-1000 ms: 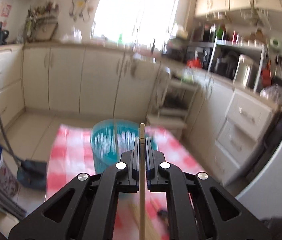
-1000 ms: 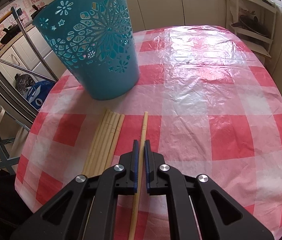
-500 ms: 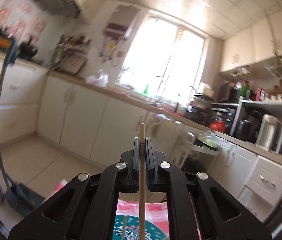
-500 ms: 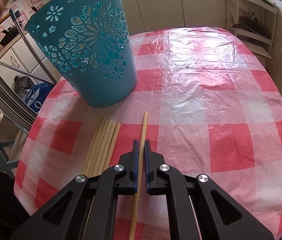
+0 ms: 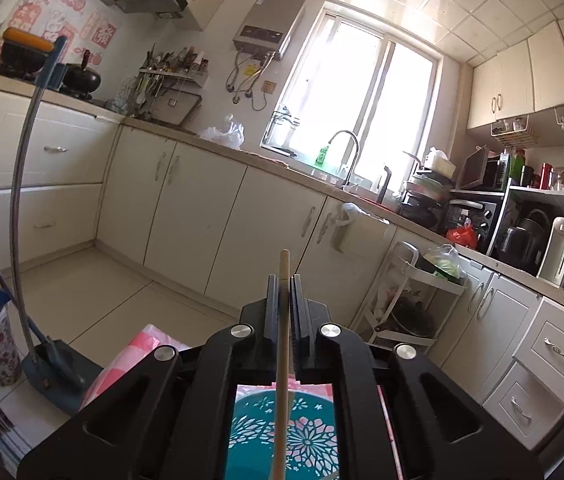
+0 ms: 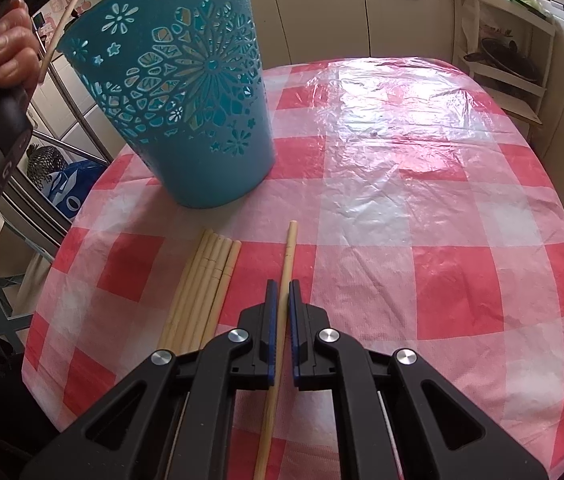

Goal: Organize utensils

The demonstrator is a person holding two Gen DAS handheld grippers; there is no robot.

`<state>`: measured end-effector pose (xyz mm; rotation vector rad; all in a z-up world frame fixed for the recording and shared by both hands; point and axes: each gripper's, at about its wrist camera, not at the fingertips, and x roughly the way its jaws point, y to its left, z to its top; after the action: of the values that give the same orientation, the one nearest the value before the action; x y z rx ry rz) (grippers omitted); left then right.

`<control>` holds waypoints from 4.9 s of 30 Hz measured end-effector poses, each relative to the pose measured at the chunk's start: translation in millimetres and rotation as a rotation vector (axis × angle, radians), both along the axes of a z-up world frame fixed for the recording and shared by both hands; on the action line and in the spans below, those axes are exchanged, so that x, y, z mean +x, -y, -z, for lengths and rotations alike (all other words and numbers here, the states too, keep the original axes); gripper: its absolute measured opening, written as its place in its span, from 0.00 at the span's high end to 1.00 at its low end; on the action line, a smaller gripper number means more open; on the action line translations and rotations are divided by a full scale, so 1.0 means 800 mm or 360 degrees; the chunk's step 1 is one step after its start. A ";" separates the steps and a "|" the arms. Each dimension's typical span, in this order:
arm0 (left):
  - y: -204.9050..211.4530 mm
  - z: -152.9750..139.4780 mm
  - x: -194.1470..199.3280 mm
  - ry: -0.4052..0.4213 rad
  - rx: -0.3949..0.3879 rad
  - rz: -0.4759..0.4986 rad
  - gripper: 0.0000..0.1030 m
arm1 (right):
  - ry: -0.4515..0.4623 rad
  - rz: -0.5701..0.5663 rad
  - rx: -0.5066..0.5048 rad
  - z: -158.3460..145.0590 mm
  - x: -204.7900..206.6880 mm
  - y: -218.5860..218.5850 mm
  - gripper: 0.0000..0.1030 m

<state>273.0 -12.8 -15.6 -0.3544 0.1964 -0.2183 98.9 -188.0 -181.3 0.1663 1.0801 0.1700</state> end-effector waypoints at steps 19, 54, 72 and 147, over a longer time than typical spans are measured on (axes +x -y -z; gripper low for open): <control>-0.043 -0.018 0.000 -0.0210 -0.0202 0.0206 0.95 | -0.0009 0.0004 0.0014 0.002 0.006 0.002 0.94; -0.210 0.235 -0.043 -0.1606 -0.0253 -0.0106 0.96 | -0.0033 0.0026 0.0048 0.001 0.001 0.008 0.94; -0.004 -0.068 -0.056 0.0212 0.0027 0.0123 0.95 | -0.0020 0.0015 0.0024 0.001 0.000 0.009 0.94; -0.069 0.033 -0.127 -0.0037 0.0059 -0.0479 0.11 | 0.1137 0.0612 0.0778 -0.125 0.124 0.017 0.92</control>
<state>171.8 42.5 -41.9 -0.3451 0.1676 0.0860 197.9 -201.3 -81.1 0.6918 0.2668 0.1271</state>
